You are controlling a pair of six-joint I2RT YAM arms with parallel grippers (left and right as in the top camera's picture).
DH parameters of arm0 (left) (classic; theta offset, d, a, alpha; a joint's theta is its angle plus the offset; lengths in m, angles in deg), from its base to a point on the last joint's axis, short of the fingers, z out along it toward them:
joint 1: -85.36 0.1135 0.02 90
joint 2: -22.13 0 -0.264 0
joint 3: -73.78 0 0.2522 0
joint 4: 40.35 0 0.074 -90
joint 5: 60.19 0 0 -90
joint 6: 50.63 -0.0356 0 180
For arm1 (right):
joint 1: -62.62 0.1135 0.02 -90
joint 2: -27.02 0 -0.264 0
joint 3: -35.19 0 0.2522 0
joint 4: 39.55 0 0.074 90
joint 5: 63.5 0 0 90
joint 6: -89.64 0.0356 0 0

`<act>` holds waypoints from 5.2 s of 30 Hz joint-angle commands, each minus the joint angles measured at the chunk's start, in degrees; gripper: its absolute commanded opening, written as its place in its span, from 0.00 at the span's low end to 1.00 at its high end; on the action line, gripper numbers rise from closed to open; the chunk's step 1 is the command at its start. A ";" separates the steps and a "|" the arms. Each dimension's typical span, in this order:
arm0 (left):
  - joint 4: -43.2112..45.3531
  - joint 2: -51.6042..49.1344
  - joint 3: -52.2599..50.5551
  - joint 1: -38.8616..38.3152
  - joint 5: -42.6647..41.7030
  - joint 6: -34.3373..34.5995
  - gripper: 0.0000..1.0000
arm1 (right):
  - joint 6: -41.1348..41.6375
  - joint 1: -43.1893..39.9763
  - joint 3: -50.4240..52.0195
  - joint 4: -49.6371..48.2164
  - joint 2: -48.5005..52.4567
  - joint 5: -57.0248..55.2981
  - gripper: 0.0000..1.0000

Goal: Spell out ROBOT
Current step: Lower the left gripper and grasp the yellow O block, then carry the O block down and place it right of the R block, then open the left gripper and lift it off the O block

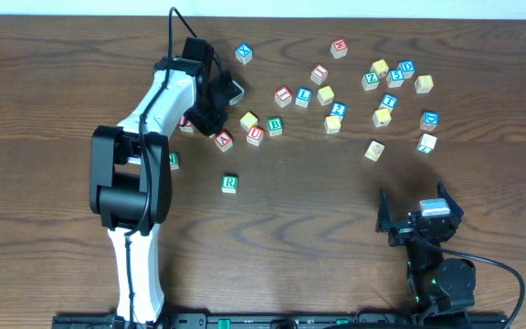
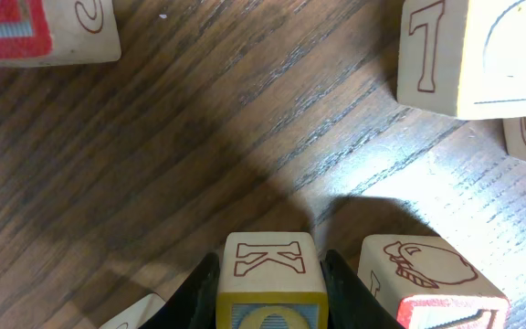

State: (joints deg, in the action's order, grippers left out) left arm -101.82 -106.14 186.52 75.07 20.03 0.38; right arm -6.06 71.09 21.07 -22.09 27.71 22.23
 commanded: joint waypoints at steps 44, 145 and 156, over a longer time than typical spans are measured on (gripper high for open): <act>-0.15 36.20 -26.84 -10.23 -1.18 47.54 0.07 | -0.59 -0.26 0.04 0.26 -0.35 0.17 0.99; 20.41 25.51 -41.44 -24.20 15.02 65.00 0.17 | -0.59 -0.26 0.04 0.26 -0.35 0.17 0.99; 20.41 25.51 -41.44 -24.20 15.02 64.98 0.42 | -0.59 -0.26 0.04 0.26 -0.35 0.17 0.99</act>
State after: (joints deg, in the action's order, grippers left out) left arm -81.10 -80.33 145.95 50.90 34.26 65.08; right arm -6.06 71.09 21.07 -22.06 27.71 22.25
